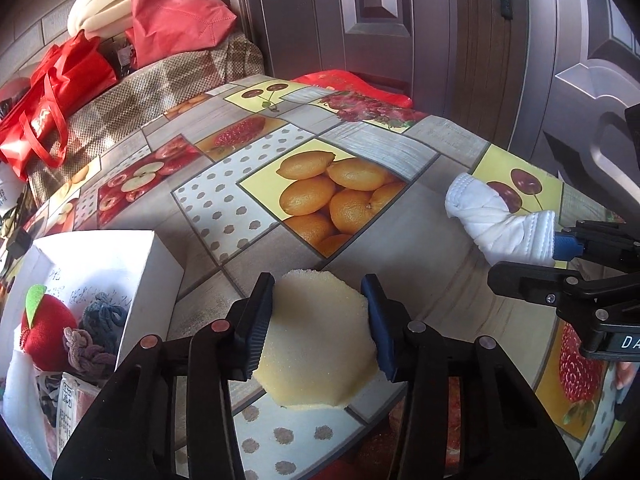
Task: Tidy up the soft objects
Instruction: 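Grasp the pale yellow foam block with the left tool while the right grasps the white rolled cloth, then carry the foam block and white cloth into the white tray and open both tools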
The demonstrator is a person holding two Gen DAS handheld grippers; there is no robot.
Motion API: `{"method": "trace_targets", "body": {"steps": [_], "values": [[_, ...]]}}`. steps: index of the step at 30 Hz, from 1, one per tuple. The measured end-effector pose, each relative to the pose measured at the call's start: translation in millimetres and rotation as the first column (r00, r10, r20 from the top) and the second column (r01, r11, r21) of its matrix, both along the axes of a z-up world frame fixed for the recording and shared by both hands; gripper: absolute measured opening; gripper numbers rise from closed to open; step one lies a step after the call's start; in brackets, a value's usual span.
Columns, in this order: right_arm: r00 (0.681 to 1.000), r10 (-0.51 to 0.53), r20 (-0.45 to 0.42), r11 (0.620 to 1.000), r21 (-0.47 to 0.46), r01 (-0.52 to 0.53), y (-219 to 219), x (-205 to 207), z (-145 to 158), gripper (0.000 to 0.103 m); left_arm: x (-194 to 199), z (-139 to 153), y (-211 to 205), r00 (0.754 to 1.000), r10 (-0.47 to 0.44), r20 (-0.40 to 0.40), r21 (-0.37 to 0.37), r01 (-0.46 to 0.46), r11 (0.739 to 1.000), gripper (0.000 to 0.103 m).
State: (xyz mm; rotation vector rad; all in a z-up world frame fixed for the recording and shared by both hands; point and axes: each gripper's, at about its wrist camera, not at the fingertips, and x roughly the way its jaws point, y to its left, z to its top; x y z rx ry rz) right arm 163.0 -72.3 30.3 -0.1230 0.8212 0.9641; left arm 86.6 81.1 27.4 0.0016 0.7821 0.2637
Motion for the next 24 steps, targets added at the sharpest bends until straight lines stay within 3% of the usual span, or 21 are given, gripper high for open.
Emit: {"method": "trace_targets", "body": {"steps": [4, 6, 8, 10, 12, 14, 16, 19, 24], "values": [[1.000, -0.002, 0.006, 1.000, -0.005, 0.002, 1, 1, 0, 0.047, 4, -5, -1, 0.999, -0.006, -0.037, -0.008, 0.005, 1.000, 0.047], [1.000, -0.002, 0.004, 1.000, -0.004, 0.002, 1, 0, 0, 0.047, 8, -8, -5, 0.998, -0.011, -0.064, 0.016, 0.012, 1.000, 0.056], [1.000, -0.002, 0.003, 1.000, -0.004, 0.002, 1, 0, 0, 0.047, 8, -10, -12, 0.997, -0.031, -0.076, 0.039, 0.034, 0.999, 0.077], [1.000, -0.002, 0.000, 1.000, -0.004, 0.002, 1, 1, -1, 0.047, 6, -10, -11, 0.996, -0.038, -0.076, 0.026, 0.040, 0.999, 0.078], [1.000, -0.002, 0.002, 1.000, -0.004, 0.002, 1, 1, -1, 0.047, 5, -10, -5, 0.997, -0.039, -0.070, -0.010, 0.038, 0.999, 0.075], [1.000, -0.002, 0.002, 1.000, -0.004, 0.002, 1, 1, 0, 0.047, 2, -9, 0, 0.998, -0.006, -0.055, -0.022, 0.005, 1.000, 0.048], [1.000, -0.003, 0.003, 1.000, -0.004, 0.003, 1, 1, -1, 0.047, -1, -6, 8, 1.000, 0.000, -0.029, -0.075, -0.002, 0.997, 0.042], [1.000, -0.005, 0.005, 1.000, -0.004, 0.005, 1, 2, -1, 0.047, -8, -3, 14, 1.000, 0.002, 0.006, -0.126, -0.001, 0.992, 0.036], [1.000, -0.019, 0.016, 1.000, 0.002, 0.019, -2, 1, 1, 0.047, -16, 6, 1, 0.998, -0.016, 0.065, -0.056, 0.020, 0.998, 0.034]]}}
